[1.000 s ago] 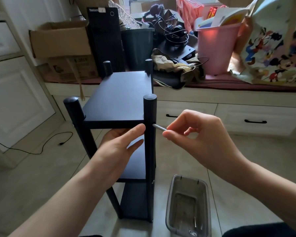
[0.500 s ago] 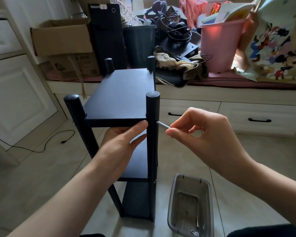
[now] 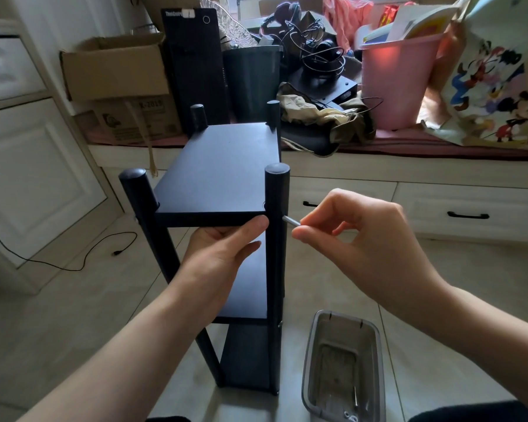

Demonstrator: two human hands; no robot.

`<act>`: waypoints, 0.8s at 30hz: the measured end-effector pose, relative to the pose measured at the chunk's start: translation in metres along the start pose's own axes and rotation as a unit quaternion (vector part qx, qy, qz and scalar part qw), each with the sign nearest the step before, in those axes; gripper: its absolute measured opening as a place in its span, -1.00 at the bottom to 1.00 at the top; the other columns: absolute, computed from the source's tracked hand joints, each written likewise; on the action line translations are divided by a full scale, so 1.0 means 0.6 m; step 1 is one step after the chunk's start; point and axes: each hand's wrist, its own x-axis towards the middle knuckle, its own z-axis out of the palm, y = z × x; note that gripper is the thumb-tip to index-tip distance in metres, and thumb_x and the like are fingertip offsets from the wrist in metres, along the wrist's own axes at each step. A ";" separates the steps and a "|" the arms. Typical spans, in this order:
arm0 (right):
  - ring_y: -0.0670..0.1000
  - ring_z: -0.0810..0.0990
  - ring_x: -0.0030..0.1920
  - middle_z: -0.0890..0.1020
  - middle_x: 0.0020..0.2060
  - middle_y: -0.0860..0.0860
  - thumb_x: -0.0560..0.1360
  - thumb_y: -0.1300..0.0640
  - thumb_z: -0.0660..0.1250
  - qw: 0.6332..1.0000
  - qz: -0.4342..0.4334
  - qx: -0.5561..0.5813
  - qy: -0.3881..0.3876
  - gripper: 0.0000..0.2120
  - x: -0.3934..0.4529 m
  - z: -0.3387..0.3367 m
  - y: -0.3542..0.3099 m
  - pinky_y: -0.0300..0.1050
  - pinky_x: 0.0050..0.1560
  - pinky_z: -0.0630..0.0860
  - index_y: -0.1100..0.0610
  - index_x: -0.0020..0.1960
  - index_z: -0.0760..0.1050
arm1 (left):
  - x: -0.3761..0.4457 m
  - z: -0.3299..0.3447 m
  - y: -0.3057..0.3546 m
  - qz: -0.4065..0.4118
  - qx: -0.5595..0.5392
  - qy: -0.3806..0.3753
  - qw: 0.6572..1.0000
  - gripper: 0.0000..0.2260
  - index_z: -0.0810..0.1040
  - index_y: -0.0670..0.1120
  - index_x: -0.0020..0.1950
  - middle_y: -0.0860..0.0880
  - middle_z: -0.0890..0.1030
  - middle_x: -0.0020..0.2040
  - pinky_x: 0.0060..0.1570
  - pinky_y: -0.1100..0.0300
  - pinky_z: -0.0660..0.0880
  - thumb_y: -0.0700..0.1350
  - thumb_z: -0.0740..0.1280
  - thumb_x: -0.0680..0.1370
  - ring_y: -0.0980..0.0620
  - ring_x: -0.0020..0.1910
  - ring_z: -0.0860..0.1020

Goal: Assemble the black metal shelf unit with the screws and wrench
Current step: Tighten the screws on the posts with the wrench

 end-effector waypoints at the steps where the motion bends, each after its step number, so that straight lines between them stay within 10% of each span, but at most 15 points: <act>1: -0.15 0.61 -0.23 0.64 -0.33 -0.16 0.39 0.08 0.53 1.000 0.002 0.001 -0.001 -0.89 0.001 0.001 0.000 -0.32 -0.16 0.49 0.01 -0.21 0.60 | 0.000 0.000 0.000 0.000 0.000 0.000 1.000 -0.50 0.69 -0.09 0.06 -0.09 0.71 0.11 0.23 0.05 0.46 0.08 0.53 0.18 0.01 0.18 0.65; 24: -0.22 0.60 -0.22 0.63 -0.33 -0.20 0.39 0.13 0.55 1.000 -0.008 -0.015 0.010 -0.86 0.013 0.020 -0.001 -0.48 -0.16 0.43 0.00 -0.21 0.59 | 0.001 0.000 -0.002 0.001 0.000 -0.013 1.000 -0.67 0.76 0.09 -0.08 0.01 0.73 0.06 0.07 0.15 0.44 0.14 0.56 0.20 0.12 0.13 0.66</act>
